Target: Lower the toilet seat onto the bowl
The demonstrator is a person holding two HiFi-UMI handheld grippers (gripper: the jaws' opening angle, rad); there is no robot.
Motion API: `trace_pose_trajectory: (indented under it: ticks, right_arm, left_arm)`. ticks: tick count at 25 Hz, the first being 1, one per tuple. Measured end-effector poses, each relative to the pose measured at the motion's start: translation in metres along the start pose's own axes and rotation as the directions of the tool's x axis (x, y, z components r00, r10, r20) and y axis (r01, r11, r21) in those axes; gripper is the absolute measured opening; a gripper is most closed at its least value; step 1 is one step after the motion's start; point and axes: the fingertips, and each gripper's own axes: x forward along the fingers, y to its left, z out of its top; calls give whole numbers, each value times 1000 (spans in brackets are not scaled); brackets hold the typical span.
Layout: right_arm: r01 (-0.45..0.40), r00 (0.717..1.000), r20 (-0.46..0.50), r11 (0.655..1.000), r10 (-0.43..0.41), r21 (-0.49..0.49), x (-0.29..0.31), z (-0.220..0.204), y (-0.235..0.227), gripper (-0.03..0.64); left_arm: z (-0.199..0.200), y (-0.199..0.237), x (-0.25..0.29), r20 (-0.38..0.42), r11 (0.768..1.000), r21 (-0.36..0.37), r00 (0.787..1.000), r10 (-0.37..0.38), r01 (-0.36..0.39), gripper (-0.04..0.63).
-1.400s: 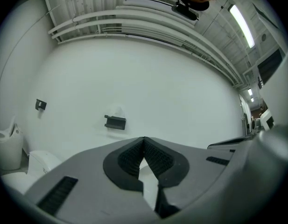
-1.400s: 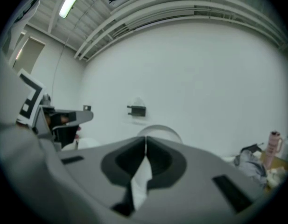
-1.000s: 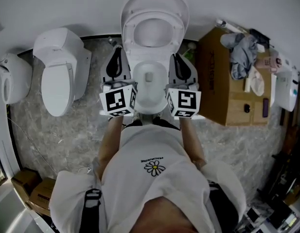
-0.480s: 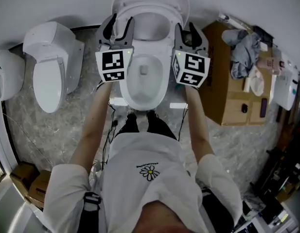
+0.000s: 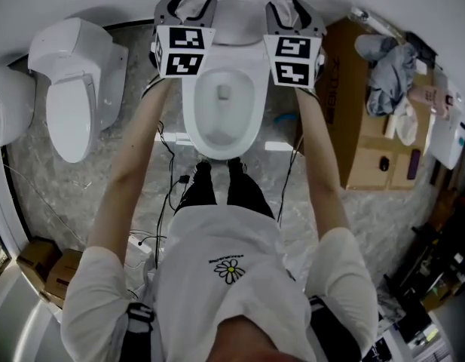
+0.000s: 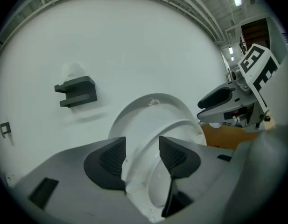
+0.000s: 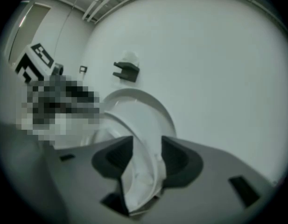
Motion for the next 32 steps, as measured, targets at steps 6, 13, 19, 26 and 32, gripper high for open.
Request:
trace_pose_trajectory:
  ticks: [6, 13, 19, 26, 32]
  right_arm:
    - [-11, 998, -56, 999, 9, -45, 30, -10, 0, 196]
    - [-33, 995, -100, 991, 20, -132, 50, -23, 7, 196]
    - [13, 994, -111, 996, -22, -85, 53, -32, 0, 98]
    - [44, 994, -100, 995, -53, -93, 50, -32, -2, 91]
    - [9, 994, -104, 993, -22, -120, 44, -34, -2, 86]
  left_arm:
    - [-11, 5, 22, -44, 996, 91, 999, 16, -12, 230]
    - [-17, 2, 38, -76, 983, 181, 997, 3, 10, 160]
    - [-21, 6, 45, -87, 993, 119, 996, -8, 19, 124]
    - [-21, 5, 41, -70, 996, 93, 998, -8, 14, 123]
    - [-20, 2, 35, -75, 996, 87, 997, -5, 12, 121]
